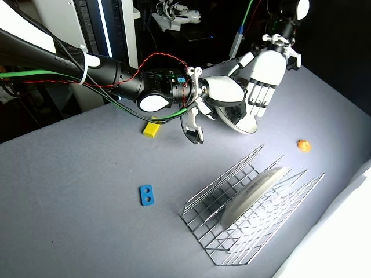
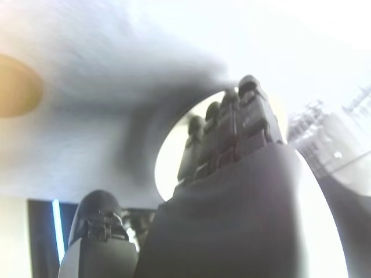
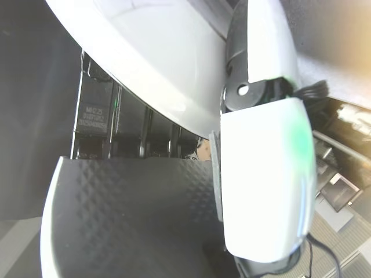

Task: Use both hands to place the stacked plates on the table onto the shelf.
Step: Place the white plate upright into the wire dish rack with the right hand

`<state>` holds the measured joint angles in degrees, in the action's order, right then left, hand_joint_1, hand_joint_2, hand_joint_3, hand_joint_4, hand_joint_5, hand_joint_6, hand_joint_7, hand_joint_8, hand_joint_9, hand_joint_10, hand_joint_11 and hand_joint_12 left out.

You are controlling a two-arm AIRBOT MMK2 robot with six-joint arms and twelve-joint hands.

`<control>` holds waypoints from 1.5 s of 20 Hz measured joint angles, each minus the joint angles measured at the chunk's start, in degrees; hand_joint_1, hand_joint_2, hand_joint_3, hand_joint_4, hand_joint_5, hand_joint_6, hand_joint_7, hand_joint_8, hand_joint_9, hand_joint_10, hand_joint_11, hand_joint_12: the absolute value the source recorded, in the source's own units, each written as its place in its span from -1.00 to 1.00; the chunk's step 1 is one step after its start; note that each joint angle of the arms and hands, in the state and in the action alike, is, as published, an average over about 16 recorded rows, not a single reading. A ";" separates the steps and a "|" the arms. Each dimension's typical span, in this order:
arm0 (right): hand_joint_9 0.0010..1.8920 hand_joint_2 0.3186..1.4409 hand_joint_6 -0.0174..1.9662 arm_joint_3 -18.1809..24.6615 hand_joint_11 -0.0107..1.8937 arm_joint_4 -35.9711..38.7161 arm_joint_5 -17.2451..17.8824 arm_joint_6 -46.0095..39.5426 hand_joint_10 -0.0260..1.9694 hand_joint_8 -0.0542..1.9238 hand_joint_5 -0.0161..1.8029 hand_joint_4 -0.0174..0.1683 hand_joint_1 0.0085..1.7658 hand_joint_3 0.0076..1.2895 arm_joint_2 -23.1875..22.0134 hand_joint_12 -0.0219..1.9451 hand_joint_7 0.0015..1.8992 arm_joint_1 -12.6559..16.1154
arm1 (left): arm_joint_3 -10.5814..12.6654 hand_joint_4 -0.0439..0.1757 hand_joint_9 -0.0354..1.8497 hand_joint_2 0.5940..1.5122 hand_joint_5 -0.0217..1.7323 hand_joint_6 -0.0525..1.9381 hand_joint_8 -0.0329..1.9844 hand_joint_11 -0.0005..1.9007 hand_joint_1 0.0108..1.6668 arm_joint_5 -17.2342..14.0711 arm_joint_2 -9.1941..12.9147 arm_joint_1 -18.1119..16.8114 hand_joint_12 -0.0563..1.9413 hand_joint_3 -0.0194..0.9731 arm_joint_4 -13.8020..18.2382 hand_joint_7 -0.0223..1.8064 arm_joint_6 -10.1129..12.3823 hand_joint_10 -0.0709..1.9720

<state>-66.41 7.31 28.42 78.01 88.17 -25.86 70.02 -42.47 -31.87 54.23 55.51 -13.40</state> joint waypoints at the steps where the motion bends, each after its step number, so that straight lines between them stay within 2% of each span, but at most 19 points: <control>1: 0.13 0.10 -0.12 0.39 0.01 0.07 -0.13 -0.02 -0.07 -0.15 -0.07 -0.89 0.42 -0.99 -0.38 0.09 0.03 0.10 | 0.51 -0.61 -0.95 0.14 -0.95 -0.94 -0.96 -0.98 -0.99 -0.65 0.18 -0.29 -0.95 -0.95 -0.51 -0.95 0.02 -0.93; 6: 0.15 0.11 -0.14 3.08 0.00 0.16 -1.22 -0.08 -0.07 -0.13 -0.04 -0.89 0.44 -0.99 -3.25 0.10 0.05 1.24 | 2.94 -0.59 -0.95 0.14 -0.94 -0.94 -0.95 -0.98 -0.99 -3.61 1.18 -1.79 -0.95 -0.95 -2.02 -0.95 0.14 -0.92; 10: 0.16 0.11 -0.12 6.20 0.00 0.10 -2.47 -0.16 -0.07 -0.11 0.00 -0.84 0.46 -0.99 -6.53 0.10 0.08 2.81 | 4.22 -0.60 -0.94 0.14 -0.94 -0.94 -0.95 -0.98 -0.99 -4.46 1.90 -3.03 -0.95 -0.95 -2.87 -0.94 0.22 -0.92; 22: 0.15 0.11 -0.06 15.72 -0.02 -0.28 -6.42 -2.60 -0.06 -0.06 0.05 -0.78 0.53 -0.99 -17.76 0.08 0.13 9.95 | 4.99 -0.60 -0.94 0.13 -0.91 -0.94 -0.95 -0.98 -0.99 -1.66 2.48 -5.62 -0.95 -0.95 -4.14 -0.92 0.05 -0.92; 30: 0.15 0.12 -0.06 19.16 -0.01 -0.48 -8.05 -5.76 -0.06 -0.05 0.05 -0.80 0.53 -0.99 -23.53 0.08 0.12 14.64 | 5.09 -0.60 -0.94 0.13 -0.90 -0.94 -0.95 -0.98 -0.99 -1.63 2.49 -6.45 -0.95 -0.95 -2.91 -0.91 -0.11 -0.92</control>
<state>-47.25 6.82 20.38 72.25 64.65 -11.22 75.11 -44.10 -29.38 47.78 52.61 -13.51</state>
